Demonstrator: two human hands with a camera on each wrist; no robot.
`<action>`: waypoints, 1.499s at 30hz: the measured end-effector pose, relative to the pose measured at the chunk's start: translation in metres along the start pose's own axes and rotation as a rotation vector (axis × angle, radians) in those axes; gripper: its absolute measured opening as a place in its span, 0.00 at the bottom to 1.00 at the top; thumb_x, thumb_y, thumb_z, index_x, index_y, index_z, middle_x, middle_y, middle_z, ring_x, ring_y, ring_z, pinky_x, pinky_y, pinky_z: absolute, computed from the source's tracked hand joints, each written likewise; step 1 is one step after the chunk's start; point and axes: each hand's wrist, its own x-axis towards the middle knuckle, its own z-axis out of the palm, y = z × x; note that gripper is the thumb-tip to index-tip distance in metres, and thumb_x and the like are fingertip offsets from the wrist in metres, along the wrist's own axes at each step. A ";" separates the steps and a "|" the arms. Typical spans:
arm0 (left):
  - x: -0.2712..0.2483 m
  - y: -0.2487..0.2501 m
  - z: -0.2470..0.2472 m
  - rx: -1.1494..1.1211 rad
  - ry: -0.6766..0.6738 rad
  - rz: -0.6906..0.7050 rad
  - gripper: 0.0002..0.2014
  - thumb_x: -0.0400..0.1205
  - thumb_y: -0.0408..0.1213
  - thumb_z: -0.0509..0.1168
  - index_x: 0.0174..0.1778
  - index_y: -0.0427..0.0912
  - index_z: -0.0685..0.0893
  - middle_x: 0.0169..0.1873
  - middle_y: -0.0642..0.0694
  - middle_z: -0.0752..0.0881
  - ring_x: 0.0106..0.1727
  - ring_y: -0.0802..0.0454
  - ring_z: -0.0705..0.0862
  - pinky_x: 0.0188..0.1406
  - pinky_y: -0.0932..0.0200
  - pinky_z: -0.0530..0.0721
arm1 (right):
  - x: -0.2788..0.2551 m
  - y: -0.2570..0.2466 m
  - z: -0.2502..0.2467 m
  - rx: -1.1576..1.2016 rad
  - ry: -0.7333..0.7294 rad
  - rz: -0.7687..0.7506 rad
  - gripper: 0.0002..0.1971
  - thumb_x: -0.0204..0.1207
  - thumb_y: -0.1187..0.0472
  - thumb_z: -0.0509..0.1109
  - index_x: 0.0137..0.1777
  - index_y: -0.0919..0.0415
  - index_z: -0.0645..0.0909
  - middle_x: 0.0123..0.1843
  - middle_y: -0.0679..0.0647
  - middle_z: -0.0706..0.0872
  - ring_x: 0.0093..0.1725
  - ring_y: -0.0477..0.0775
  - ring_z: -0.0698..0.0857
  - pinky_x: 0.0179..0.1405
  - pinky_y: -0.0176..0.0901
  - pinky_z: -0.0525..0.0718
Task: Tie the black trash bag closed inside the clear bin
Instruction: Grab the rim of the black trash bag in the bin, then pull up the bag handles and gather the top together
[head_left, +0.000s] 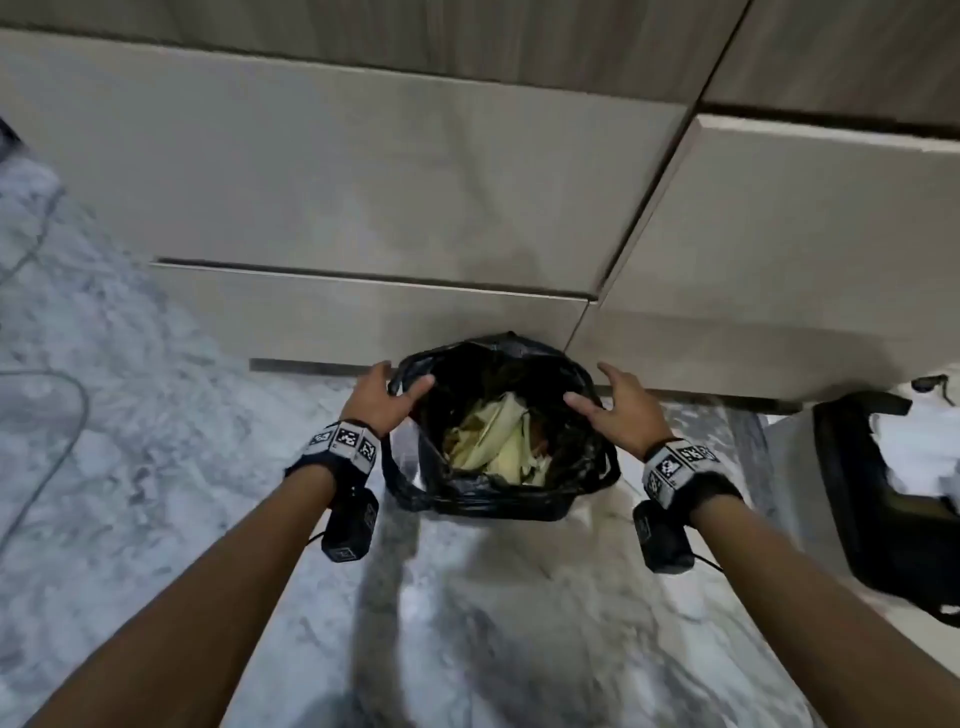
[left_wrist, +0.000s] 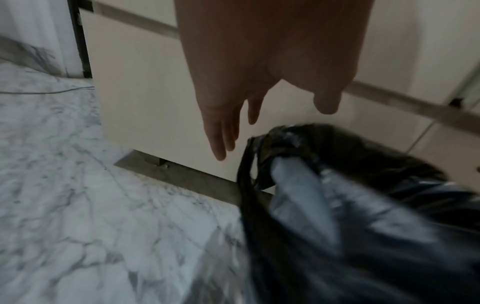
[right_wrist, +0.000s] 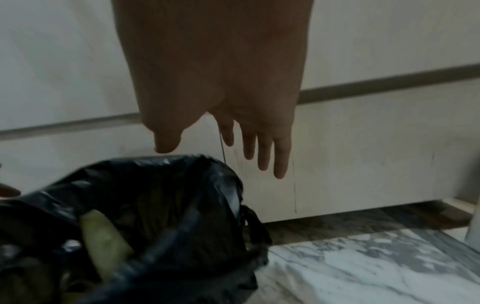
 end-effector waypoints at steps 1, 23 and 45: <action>0.009 -0.008 0.007 -0.017 -0.014 0.003 0.43 0.71 0.62 0.66 0.75 0.38 0.67 0.74 0.37 0.74 0.73 0.40 0.74 0.72 0.48 0.71 | 0.006 0.008 0.010 0.035 0.010 0.011 0.46 0.68 0.31 0.65 0.82 0.55 0.60 0.81 0.62 0.69 0.78 0.63 0.70 0.75 0.55 0.70; -0.010 0.049 -0.051 -0.070 0.019 0.187 0.13 0.72 0.36 0.72 0.24 0.37 0.82 0.13 0.48 0.79 0.25 0.46 0.77 0.35 0.51 0.86 | -0.013 -0.011 -0.061 0.450 0.046 0.080 0.16 0.80 0.67 0.63 0.30 0.65 0.75 0.19 0.56 0.79 0.18 0.53 0.82 0.17 0.40 0.82; -0.081 0.151 -0.094 -0.710 0.064 0.653 0.14 0.81 0.35 0.60 0.60 0.35 0.84 0.29 0.48 0.74 0.22 0.58 0.74 0.24 0.68 0.79 | -0.061 -0.075 -0.139 1.245 0.192 -0.428 0.05 0.78 0.64 0.66 0.48 0.64 0.81 0.34 0.52 0.81 0.29 0.47 0.78 0.38 0.41 0.85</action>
